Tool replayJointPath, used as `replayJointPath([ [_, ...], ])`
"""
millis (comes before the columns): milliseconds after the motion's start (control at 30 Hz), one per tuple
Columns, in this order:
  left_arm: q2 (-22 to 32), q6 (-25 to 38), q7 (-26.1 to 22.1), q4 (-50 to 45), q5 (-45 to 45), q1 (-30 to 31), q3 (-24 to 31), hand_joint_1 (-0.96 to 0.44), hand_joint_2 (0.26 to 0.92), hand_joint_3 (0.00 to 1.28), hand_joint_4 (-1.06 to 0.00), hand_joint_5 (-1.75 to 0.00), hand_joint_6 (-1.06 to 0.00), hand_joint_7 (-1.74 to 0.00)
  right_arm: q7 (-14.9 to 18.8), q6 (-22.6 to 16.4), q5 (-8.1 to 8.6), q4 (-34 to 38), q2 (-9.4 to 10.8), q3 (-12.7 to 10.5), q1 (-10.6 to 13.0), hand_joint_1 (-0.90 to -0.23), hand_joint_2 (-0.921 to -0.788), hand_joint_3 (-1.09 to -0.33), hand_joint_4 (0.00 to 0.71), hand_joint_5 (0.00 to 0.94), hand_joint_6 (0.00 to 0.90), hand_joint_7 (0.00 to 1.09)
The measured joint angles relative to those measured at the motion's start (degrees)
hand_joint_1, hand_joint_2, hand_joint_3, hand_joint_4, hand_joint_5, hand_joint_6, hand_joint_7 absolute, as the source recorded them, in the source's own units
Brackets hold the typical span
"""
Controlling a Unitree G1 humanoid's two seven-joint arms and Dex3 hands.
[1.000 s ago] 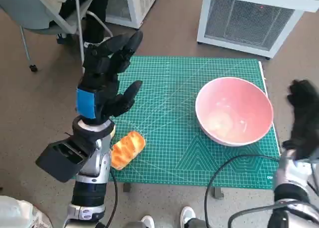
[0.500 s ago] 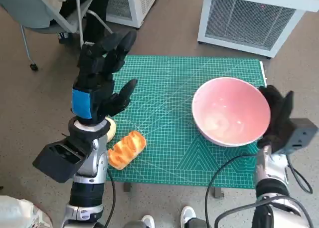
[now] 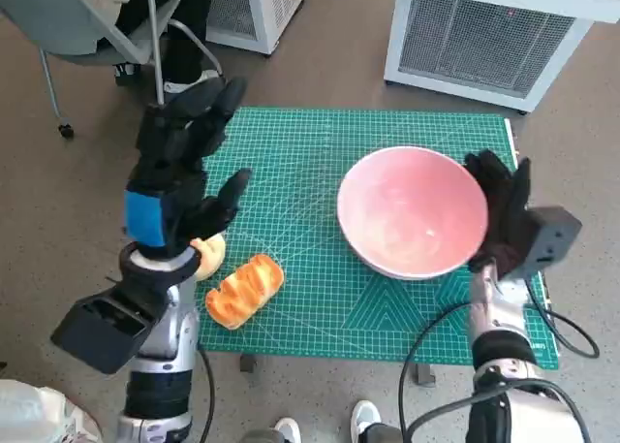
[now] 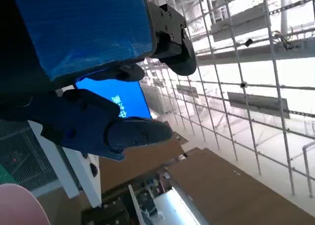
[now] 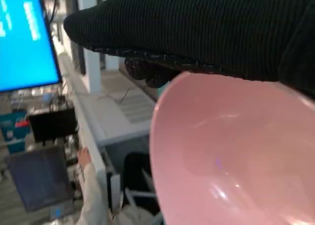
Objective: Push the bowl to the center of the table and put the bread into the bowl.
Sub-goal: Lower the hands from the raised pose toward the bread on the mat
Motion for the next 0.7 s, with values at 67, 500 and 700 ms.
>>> replayJointPath([
  [67,0.1,0.1,0.2,-0.4,-0.1,0.5,0.4,-0.47,0.921,0.28,-0.50,-0.01,-0.34,-0.50,0.0,0.0,0.00,0.0,0.5,0.3,-0.7,-0.503,-0.921,-0.881,0.203,0.002,0.168,0.21],
  [500,0.5,0.5,0.3,-3.3,-0.2,3.2,0.7,-0.47,0.921,0.28,-0.50,0.00,-0.38,-0.42,-0.7,3.1,-0.05,0.6,3.7,1.1,-6.1,-0.490,-0.921,-0.888,0.201,0.002,0.161,0.21],
  [700,2.1,1.4,0.3,-5.9,0.5,5.8,1.1,-0.45,0.921,0.28,-0.49,0.00,-0.37,-0.37,-1.3,3.8,-0.64,0.6,3.7,1.6,-7.6,-0.504,-0.921,-0.884,0.202,0.002,0.165,0.21],
])
